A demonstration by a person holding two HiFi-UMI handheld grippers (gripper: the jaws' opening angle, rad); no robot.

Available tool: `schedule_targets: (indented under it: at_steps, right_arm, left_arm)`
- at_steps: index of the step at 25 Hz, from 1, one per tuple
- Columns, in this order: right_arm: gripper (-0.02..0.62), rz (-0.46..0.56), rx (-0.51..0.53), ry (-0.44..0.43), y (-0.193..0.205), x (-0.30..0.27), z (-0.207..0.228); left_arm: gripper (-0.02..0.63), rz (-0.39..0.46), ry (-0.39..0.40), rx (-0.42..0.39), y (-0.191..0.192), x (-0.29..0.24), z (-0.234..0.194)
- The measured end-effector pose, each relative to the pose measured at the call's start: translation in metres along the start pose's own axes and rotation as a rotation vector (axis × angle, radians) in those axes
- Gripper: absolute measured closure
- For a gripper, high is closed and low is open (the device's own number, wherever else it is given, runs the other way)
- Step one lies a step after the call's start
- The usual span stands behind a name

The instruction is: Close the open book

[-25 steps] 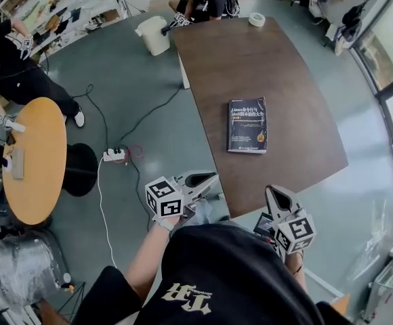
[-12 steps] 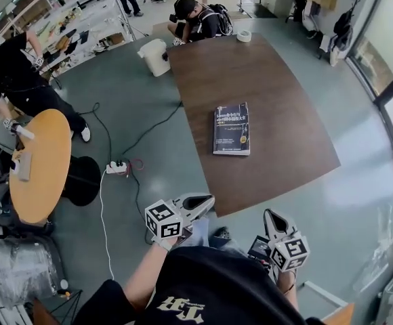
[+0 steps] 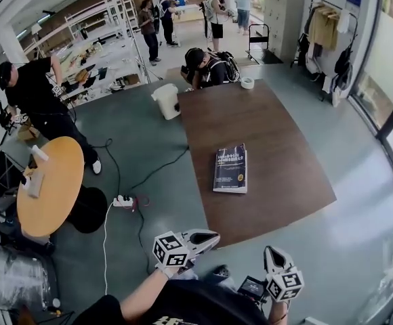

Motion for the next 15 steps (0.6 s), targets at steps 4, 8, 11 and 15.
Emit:
schedule_targets:
  at_steps: [4, 8, 11, 15]
  right_arm:
    - [0.607, 0.038, 0.006, 0.019, -0.009, 0.005, -0.003]
    - [0.607, 0.043, 0.016, 0.037, -0.012, -0.001, -0.016]
    - [0.607, 0.036, 0.023, 0.055, -0.014, -0.009, -0.037]
    - [0.607, 0.045, 0.039, 0.063, -0.022, -0.027, -0.079]
  left_arm:
    - [0.601, -0.012, 0.024, -0.042, -0.010, -0.003, 0.008]
    - [0.601, -0.023, 0.052, -0.087, -0.010, 0.007, 0.014]
    - [0.601, -0.023, 0.067, -0.097, -0.002, 0.029, 0.010]
    - [0.601, -0.004, 0.074, -0.083, 0.014, 0.069, -0.003]
Point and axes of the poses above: the fingertips, and each gripper's own axes: x backward along the fingers, z to its right, y out of its underside, the point moved 1 cm from there along x, backward along the fingers, and after that the axes turned 11 degrees about -z, right-handed, at the moved point
